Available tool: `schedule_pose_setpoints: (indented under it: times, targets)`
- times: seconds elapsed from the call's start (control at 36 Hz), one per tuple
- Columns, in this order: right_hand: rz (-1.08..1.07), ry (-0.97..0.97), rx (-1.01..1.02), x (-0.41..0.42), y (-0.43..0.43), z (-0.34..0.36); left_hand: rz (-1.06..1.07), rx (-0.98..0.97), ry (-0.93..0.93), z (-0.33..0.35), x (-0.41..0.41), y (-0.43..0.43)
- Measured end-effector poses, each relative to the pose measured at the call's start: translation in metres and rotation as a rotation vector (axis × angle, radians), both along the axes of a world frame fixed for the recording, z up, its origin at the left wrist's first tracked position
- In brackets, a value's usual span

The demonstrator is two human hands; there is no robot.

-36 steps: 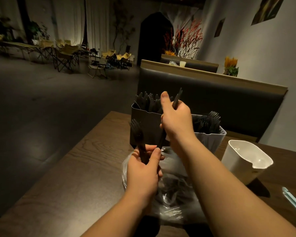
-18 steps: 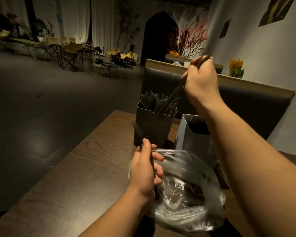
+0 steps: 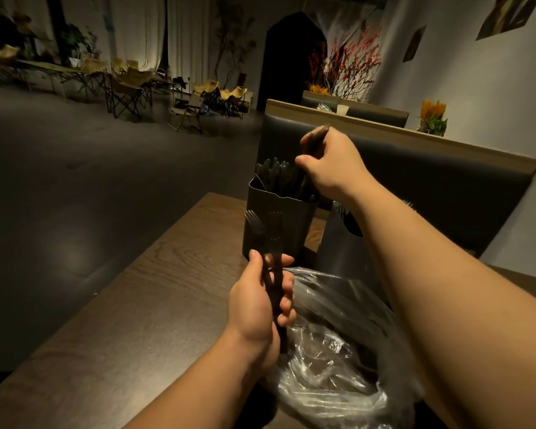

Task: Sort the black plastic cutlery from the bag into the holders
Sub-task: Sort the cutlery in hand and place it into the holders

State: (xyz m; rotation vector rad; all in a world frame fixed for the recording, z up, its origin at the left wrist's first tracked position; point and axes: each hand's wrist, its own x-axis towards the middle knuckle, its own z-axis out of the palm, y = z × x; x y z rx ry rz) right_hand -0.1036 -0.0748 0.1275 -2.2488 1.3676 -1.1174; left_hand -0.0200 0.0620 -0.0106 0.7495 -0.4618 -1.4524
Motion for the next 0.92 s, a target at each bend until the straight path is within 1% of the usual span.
schedule_pose_setpoints:
  times: [0.14, 0.22, 0.25, 0.31, 0.36, 0.42, 0.44, 0.5, 0.56, 0.58, 0.61, 0.67, 0.69, 0.72, 0.75, 0.78, 0.83, 0.89, 0.92]
  targets:
    - [-0.015, -0.117, -0.061, 0.006, 0.008, -0.001, -0.039, -0.001, 0.005, 0.004, -0.001, 0.003]
    - [-0.028, -0.103, -0.069, 0.008, 0.006, -0.005, -0.058, -0.019, -0.013, 0.004, -0.003, 0.003]
    - [-0.033, -0.059, -0.067, 0.007, 0.005, -0.007, -0.061, -0.029, -0.022, 0.004, -0.003, 0.003]
    - [-0.057, 0.119, -0.089, 0.007, 0.003, -0.011, -0.065, -0.048, -0.034, 0.005, -0.003, 0.004]
    - [-0.125, 0.381, -0.111, 0.007, 0.0, -0.016, -0.072, -0.072, -0.046, 0.007, -0.003, 0.005]
    - [-0.165, 0.621, -0.078, 0.008, 0.001, -0.02, -0.07, -0.091, -0.064, 0.007, -0.003, 0.005]
    - [-0.16, 0.682, -0.034, 0.008, 0.002, -0.021, -0.068, -0.097, -0.081, 0.007, -0.003, 0.005]
    - [-0.151, 0.708, 0.051, 0.006, 0.005, -0.02, -0.067, -0.11, -0.118, 0.006, -0.003, 0.005]
    - [-0.176, 0.691, 0.068, 0.002, 0.009, -0.016, -0.06, -0.124, -0.156, 0.005, -0.004, 0.005]
    - [-0.194, 0.663, 0.025, -0.001, 0.014, -0.014, -0.051, -0.127, -0.17, 0.005, -0.004, 0.004]
    - [-0.2, 0.598, -0.047, -0.005, 0.021, -0.011, -0.042, -0.127, -0.178, 0.005, -0.005, 0.004]
    - [-0.141, 0.361, -0.171, -0.013, 0.039, -0.011, -0.025, -0.127, -0.192, 0.005, -0.005, 0.004]
    - [-0.08, 0.248, -0.173, -0.017, 0.051, -0.014, -0.018, -0.126, -0.21, 0.005, -0.005, 0.004]
    - [-0.017, 0.18, -0.14, -0.02, 0.064, -0.018, -0.009, -0.124, -0.24, 0.005, -0.005, 0.004]
    - [0.027, 0.16, -0.094, -0.022, 0.076, -0.025, -0.003, -0.123, -0.278, 0.005, -0.006, 0.004]
    - [0.042, 0.17, -0.063, -0.023, 0.086, -0.034, -0.004, -0.12, -0.317, 0.004, -0.007, 0.005]
    - [0.028, 0.142, -0.074, -0.024, 0.095, -0.05, -0.029, -0.122, -0.356, 0.004, -0.008, 0.007]
    - [0.0, 0.033, -0.102, -0.029, 0.097, -0.062, -0.08, -0.119, -0.334, 0.006, -0.012, 0.01]
    - [0.0, -0.035, -0.083, -0.032, 0.096, -0.064, -0.109, -0.114, -0.309, 0.007, -0.013, 0.011]
